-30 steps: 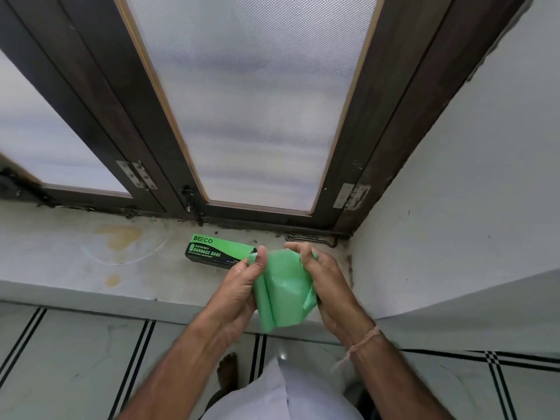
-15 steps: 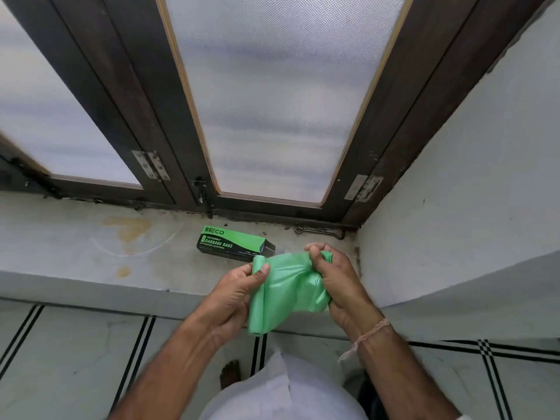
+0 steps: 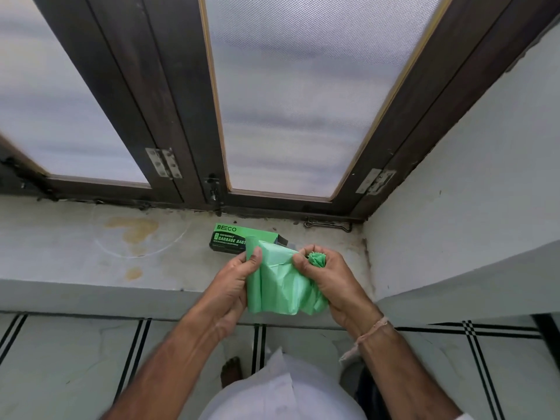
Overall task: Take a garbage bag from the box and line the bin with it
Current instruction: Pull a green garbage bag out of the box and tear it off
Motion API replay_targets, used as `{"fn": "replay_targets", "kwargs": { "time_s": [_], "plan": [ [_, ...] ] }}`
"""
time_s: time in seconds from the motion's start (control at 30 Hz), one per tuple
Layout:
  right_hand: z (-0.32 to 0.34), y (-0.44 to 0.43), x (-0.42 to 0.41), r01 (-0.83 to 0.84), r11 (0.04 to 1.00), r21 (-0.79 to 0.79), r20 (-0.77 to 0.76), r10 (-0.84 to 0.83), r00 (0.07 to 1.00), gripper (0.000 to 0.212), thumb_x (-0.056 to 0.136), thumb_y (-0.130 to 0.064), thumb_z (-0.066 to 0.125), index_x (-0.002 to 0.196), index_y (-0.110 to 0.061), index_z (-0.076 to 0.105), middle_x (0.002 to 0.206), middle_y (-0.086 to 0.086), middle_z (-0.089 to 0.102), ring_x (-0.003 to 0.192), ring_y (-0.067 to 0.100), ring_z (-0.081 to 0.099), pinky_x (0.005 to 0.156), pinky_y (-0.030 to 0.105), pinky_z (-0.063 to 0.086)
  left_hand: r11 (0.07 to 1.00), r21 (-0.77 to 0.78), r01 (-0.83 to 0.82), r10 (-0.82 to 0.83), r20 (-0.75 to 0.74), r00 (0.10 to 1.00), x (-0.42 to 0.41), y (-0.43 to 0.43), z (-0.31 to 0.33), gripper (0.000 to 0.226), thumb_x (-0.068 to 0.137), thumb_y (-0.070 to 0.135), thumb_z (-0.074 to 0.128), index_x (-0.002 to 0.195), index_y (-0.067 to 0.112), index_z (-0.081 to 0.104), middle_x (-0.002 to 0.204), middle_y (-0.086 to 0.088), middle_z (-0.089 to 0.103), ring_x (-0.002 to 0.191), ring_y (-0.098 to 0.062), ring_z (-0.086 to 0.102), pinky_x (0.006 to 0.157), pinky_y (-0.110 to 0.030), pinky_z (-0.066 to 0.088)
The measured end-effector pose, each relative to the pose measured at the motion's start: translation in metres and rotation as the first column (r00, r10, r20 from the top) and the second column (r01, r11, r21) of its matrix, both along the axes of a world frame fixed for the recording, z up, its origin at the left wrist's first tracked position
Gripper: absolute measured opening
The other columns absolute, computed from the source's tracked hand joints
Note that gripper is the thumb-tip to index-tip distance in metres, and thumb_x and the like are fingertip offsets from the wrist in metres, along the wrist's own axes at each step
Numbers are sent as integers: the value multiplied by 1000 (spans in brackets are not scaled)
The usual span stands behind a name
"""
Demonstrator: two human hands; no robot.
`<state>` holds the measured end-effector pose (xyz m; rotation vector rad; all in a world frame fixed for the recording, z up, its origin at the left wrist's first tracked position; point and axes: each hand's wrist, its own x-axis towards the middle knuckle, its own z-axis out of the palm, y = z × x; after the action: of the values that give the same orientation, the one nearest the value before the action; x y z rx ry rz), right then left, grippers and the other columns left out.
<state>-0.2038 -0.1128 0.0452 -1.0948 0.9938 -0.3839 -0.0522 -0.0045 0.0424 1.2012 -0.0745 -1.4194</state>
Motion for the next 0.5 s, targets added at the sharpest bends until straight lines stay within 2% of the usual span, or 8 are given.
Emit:
{"fn": "replay_targets", "kwargs": {
  "time_s": [0.07,0.13,0.2,0.27,0.33,0.4,0.5],
  "plan": [
    [0,2,0,25,1000,11,4,-25,1000,7,94,-11,73,98,-6,72,97,16,77,85,25,73,72,33,62,1000,-9,22,-22,3,1000,2,2,-1,45,102,33,55,136,5,62,130,-18,72,123,-35,67,105,-53,53],
    [1,5,2,42,999,21,13,-43,999,13,98,-11,67,106,-5,75,103,17,79,88,24,74,74,32,63,999,-15,45,-45,5,999,4,4,-2,44,104,34,53,137,6,62,131,-17,71,124,-34,67,108,-55,50],
    [4,7,2,36,999,36,28,-37,999,23,100,-21,64,113,-6,75,106,17,79,90,25,75,76,33,63,999,-7,54,-54,6,999,5,4,-2,47,102,38,56,138,9,61,131,-15,72,123,-33,68,108,-56,50],
    [11,11,4,17,999,44,20,-18,1000,39,91,-39,70,114,-7,76,103,14,81,90,26,78,77,35,64,998,-7,56,-56,9,998,6,4,-2,49,101,41,56,139,10,61,131,-14,72,122,-32,68,106,-55,52],
    [14,12,5,37,999,25,1,-37,999,46,79,-41,78,108,-5,77,97,13,82,86,25,79,73,33,64,999,-10,50,-50,3,999,7,4,-2,50,100,41,56,139,10,61,131,-14,72,122,-32,69,103,-52,55],
    [13,12,6,78,997,9,-8,-78,997,37,80,-31,83,103,-3,76,93,13,81,81,23,78,67,30,62,999,-10,36,-37,-10,999,9,4,-1,51,100,40,57,139,8,61,130,-15,72,121,-32,69,100,-50,57],
    [9,10,5,108,994,9,-11,-108,994,16,91,-17,77,97,-3,71,93,14,78,81,23,76,65,31,62,999,-13,36,-36,-8,999,12,6,1,49,101,39,55,137,7,62,130,-15,73,121,-31,69,100,-46,56]
  ]
}}
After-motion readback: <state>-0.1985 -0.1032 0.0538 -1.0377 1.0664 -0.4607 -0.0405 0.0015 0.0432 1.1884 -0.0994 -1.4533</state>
